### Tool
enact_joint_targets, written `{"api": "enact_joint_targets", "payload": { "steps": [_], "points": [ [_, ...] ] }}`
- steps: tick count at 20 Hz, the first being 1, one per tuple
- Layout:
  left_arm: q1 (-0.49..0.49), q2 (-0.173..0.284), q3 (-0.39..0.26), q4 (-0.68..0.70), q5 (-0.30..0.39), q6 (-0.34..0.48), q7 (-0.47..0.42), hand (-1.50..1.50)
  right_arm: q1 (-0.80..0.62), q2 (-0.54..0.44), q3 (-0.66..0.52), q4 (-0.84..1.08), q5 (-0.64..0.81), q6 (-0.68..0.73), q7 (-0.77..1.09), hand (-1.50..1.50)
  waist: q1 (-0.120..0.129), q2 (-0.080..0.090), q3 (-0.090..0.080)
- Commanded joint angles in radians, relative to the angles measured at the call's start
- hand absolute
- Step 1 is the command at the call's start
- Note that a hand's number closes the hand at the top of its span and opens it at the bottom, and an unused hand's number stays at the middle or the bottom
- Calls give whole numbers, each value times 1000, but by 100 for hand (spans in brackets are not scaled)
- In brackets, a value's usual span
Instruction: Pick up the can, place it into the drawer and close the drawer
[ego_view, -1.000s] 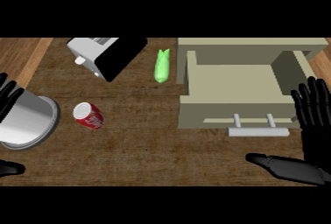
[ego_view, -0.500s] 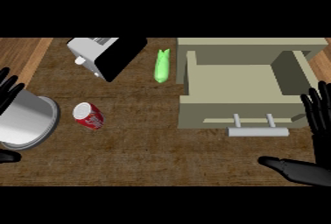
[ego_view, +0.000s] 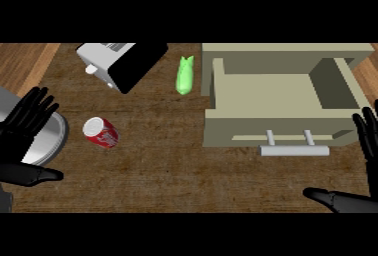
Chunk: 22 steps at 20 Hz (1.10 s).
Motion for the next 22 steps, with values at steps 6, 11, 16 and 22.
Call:
{"api": "enact_joint_targets", "payload": {
  "steps": [6, 11, 16, 22],
  "points": [
    [62, -102, -78, 188, -212, 12, -263, -150, 49, -3, -16, -111, -8, 8, 66, -150, -2, 0, 0],
    [-63, -93, -52, 396, -270, 64, -348, -150, 58, 12, -35, -56, -6, 37, -13, -150, -3, 1, 0],
    [-29, -92, -35, 413, -266, 79, -372, -150, 26, -11, -71, -115, -43, 38, 95, -150, 2, 0, 0],
    [-187, -37, -17, 742, -319, 59, -523, -150, 56, 4, -92, -104, -46, 71, 45, -150, -3, 1, 0]
  ]
}}
